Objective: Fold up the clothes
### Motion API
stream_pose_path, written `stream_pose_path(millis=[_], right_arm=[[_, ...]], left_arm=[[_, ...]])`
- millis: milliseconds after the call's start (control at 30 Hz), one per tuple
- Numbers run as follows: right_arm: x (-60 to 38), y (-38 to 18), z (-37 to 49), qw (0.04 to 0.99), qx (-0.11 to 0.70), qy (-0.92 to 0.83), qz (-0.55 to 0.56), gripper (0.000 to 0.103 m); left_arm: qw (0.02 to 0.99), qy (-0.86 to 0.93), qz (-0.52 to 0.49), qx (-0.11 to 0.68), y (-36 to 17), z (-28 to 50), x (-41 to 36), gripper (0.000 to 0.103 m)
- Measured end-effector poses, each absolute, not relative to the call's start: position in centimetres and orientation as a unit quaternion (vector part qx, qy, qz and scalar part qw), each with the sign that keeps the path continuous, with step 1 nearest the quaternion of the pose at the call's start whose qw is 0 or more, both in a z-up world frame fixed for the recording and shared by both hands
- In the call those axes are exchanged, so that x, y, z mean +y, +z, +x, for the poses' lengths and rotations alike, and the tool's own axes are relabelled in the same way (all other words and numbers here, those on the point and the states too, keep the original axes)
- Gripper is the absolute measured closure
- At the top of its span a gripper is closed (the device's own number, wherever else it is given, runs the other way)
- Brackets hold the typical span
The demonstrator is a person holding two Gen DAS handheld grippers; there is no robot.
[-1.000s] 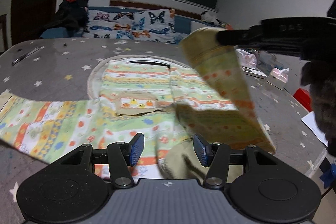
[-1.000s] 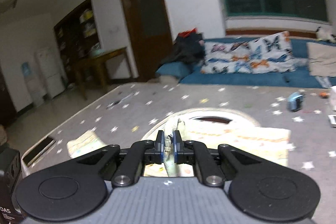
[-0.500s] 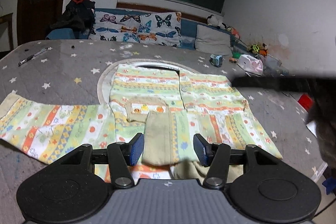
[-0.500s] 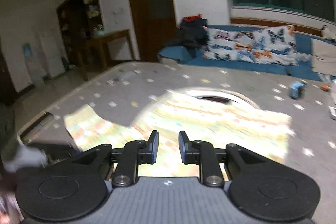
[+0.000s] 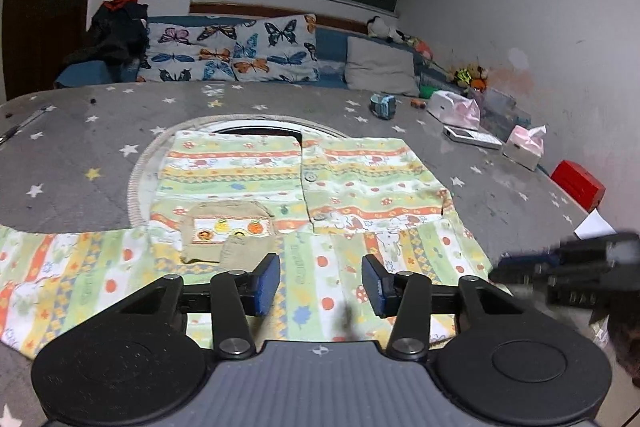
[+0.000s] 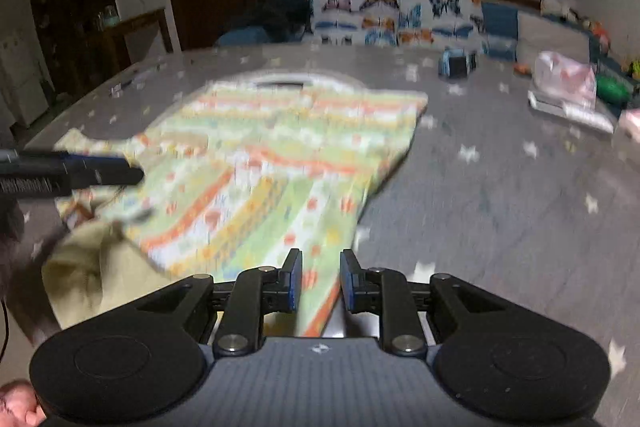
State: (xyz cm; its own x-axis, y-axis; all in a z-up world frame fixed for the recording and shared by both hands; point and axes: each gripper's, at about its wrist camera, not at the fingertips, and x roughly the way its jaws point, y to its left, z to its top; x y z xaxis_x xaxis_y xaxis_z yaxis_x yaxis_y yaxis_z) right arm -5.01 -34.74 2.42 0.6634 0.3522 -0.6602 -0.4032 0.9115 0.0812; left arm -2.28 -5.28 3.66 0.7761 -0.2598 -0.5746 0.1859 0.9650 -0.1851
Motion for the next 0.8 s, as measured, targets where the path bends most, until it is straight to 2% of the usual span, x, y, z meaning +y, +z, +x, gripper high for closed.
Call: stream_pose_path(millis=[233, 300, 367, 800], right_arm=[[-32.8, 2.1, -0.4, 0.917, 0.341, 0.204, -0.03, 0.083], [-32.7, 1.1, 0.5, 0.913, 0.355, 0.198, -0.031, 0.083], [-32.6, 0.7, 0.6, 0.912, 0.357, 0.199, -0.033, 0.083], [-30.0, 1.3, -1.7, 0.905, 0.351, 0.233, -0.067, 0.082]], left_arm=[[0.938, -0.111, -0.054, 0.323, 2.7, -0.2, -5.8, 0.062], [0.936, -0.105, -0.058, 0.331, 2.3, 0.3, -5.4, 0.069], [0.932, -0.102, -0.066, 0.341, 1.8, 0.7, -4.9, 0.072], [0.936, -0.07, -0.087, 0.334, 2.2, -1.2, -2.3, 0.072]])
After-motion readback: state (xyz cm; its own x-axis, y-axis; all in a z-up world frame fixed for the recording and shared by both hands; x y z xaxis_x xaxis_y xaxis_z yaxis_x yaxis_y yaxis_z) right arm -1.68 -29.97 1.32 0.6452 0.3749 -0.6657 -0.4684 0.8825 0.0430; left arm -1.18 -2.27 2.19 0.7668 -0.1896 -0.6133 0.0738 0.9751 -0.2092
